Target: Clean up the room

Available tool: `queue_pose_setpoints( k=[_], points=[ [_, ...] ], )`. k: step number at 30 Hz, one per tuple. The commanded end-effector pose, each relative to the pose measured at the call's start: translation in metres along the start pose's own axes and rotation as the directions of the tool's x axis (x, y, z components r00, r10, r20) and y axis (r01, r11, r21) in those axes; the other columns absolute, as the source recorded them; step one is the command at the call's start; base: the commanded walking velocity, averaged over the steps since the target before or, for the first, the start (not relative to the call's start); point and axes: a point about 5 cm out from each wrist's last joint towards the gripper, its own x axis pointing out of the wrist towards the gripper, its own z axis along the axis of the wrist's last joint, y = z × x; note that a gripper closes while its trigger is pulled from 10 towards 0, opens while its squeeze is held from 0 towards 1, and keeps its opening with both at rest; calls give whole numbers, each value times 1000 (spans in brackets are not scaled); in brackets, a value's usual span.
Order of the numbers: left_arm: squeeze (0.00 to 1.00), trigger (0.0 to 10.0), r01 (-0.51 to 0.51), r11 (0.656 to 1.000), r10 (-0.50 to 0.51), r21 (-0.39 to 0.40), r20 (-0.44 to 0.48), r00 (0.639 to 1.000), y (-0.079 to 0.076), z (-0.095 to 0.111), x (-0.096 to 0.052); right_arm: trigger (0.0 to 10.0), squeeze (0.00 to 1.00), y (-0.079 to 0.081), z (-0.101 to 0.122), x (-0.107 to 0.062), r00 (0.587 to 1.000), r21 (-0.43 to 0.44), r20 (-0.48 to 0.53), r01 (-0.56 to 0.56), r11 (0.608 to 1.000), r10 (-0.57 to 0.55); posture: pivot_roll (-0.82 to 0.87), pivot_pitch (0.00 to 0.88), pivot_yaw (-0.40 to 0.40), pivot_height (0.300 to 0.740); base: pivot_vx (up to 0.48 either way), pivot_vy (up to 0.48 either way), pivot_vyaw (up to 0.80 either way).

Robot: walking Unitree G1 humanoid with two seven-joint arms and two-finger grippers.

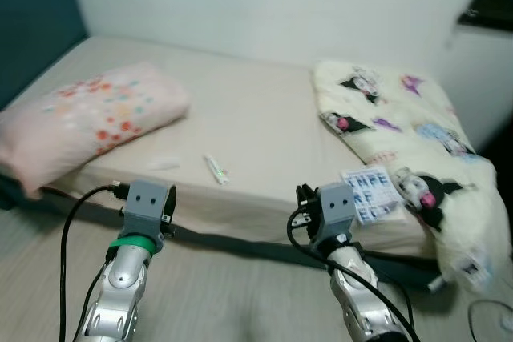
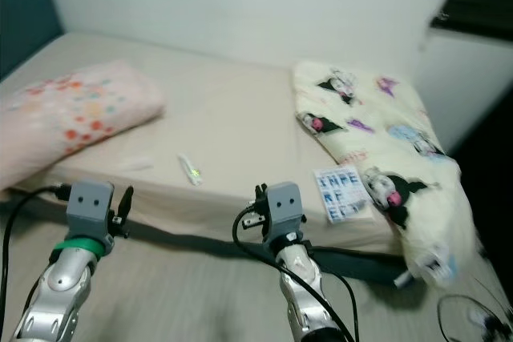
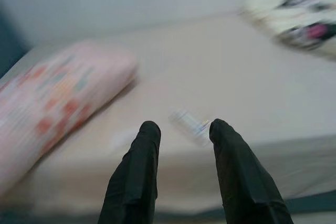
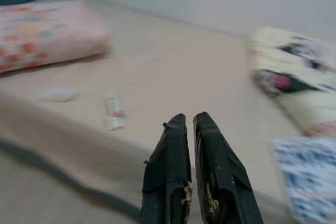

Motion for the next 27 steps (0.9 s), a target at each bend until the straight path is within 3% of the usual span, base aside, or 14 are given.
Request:
queue_pose_setpoints(
  k=[1, 3, 27],
  points=[
    [0, 10000, 8, 1000, -8, 15, -1, 1000, -5, -4, -2, 10000, 0, -3, -1, -1, 1000, 8, -6, 17, 1000, -17, -76, 57, -4, 739, 281, 0, -800],
    [0, 10000, 5, 1000, -5, 18, -1, 1000, -5, -4, -2, 10000, 0, -3, -1, -1, 1000, 8, -6, 18, 1000, -18, -76, 57, -4, 739, 281, 0, -800],
    [0, 10000, -44, 998, 44, 47, 0, 999, -3, -6, 2, 10000, 0, 3, -1, -3, 1000, -2, -2, 1, 1000, -1, -80, 55, 9, 739, 480, 0, 0]
  ],
)
